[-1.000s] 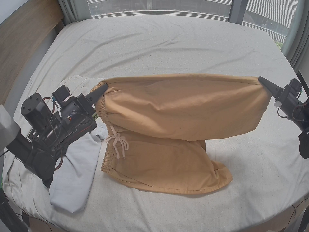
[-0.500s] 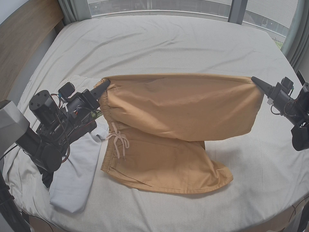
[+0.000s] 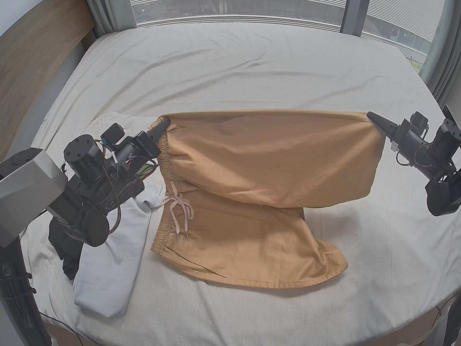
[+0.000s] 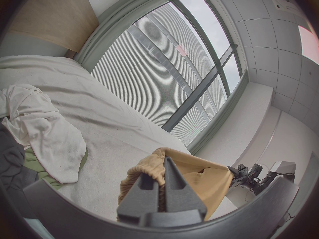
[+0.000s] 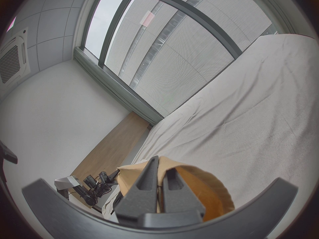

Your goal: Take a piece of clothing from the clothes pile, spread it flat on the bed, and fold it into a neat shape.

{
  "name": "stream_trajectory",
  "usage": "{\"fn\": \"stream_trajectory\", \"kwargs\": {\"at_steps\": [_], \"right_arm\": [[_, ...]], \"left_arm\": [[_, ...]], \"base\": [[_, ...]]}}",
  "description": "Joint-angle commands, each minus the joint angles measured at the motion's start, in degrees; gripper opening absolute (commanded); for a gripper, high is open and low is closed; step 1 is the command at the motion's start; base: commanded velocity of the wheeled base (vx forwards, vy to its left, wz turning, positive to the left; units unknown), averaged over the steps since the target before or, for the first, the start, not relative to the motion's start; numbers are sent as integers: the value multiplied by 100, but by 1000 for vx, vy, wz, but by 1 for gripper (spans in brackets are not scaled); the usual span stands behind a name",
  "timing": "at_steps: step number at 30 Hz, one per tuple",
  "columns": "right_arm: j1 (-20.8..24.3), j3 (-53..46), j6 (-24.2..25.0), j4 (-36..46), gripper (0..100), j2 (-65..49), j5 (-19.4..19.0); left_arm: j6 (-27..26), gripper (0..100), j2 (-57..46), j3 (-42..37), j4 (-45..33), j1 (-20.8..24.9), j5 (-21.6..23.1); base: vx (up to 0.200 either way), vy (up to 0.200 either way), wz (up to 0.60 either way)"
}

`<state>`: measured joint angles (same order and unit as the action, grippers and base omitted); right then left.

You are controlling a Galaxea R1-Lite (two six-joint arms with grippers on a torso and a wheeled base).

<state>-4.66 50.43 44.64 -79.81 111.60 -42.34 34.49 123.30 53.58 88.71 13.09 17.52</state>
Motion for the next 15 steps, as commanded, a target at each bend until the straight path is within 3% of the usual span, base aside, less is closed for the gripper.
{"fn": "stream_trajectory", "kwargs": {"at_steps": [1,15], "right_arm": [[9,230,1,1,0,336,-3],[26,784,1,1,0,889,-3]], "left_arm": [[5,0,300,232,-3,9,-12],[14,0,916,953,-135,-8,-20]], "base": [[0,0,0],[0,0,0]]}}
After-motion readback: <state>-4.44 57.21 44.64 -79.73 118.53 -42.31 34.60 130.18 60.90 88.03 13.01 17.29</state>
